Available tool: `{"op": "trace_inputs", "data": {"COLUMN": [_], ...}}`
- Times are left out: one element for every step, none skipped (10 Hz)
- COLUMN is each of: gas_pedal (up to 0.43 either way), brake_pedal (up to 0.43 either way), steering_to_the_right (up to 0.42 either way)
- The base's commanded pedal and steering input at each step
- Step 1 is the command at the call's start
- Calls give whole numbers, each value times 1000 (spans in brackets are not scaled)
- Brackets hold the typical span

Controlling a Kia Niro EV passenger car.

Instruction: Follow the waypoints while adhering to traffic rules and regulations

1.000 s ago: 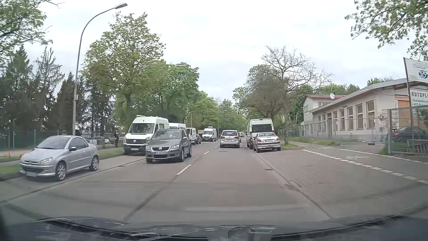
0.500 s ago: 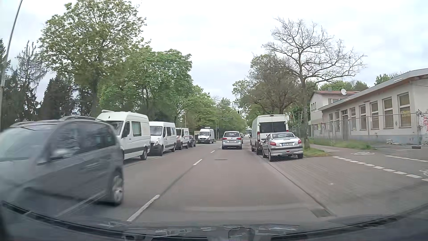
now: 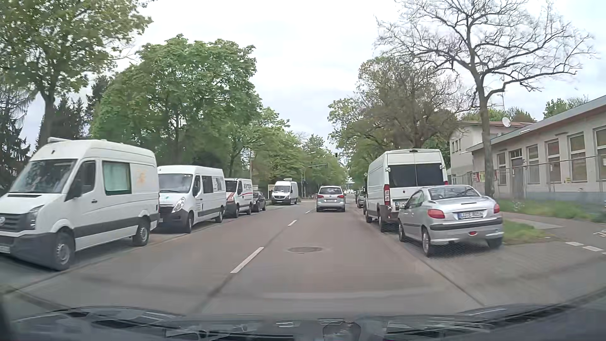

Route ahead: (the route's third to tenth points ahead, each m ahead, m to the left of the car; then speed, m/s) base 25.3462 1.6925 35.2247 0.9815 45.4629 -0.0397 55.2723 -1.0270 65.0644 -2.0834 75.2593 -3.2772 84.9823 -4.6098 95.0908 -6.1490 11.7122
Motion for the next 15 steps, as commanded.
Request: {"op": "trace_inputs", "data": {"gas_pedal": [67, 67, 67, 67, 67, 67, 67, 67, 67, 67, 67, 67, 67, 67, 67], "brake_pedal": [0, 0, 0, 0, 0, 0, 0, 0, 0, 0, 0, 0, 0, 0, 0], "steering_to_the_right": [9, 10, 11, 11, 11, 11, 11, 13, 14, 14, 14, 14, 14, 14, 14]}}
